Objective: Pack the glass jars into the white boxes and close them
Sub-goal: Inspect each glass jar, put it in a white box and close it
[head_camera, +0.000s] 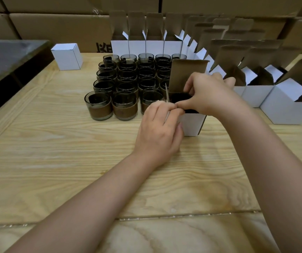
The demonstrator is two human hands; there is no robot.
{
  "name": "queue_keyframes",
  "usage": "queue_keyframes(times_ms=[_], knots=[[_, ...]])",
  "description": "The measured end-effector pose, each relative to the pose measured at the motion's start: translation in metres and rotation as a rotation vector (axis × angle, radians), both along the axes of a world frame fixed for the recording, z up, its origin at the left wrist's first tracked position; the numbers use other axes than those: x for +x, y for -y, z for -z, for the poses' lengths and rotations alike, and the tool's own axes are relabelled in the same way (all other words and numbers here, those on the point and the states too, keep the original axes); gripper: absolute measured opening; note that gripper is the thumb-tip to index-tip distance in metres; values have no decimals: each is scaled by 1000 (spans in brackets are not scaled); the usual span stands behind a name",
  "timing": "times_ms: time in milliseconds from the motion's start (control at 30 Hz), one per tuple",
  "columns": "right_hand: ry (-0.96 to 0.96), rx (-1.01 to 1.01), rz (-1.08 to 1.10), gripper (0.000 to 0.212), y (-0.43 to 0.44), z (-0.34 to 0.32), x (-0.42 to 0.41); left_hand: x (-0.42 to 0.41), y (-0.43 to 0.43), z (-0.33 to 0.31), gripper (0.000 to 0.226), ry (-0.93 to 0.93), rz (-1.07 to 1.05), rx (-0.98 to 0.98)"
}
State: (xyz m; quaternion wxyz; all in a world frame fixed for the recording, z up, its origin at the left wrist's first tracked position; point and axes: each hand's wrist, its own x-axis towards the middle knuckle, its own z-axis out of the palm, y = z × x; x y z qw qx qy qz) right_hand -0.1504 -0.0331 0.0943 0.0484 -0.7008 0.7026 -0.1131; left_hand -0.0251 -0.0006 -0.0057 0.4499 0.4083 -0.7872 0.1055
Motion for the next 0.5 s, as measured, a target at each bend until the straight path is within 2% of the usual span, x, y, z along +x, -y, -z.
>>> queue_keyframes(times_ms=[200,267,300,433,500], knots=[[-61,117,9,39,4,-5,1,1,0,0,25,4,-3,-37],[9,70,-19,36,3,-4,-2,1,-1,-1,27,-2,-4,-21],[103,-15,-33,31,3,-1,-4,1,-1,-1,29,-18,-2,-10],[509,-593,25,15,-3,20,-15,2,-1,-2,38,-174,46,73],[755,-656,103,18,-7,34,-18,3,1,-3,48,-268,72,215]])
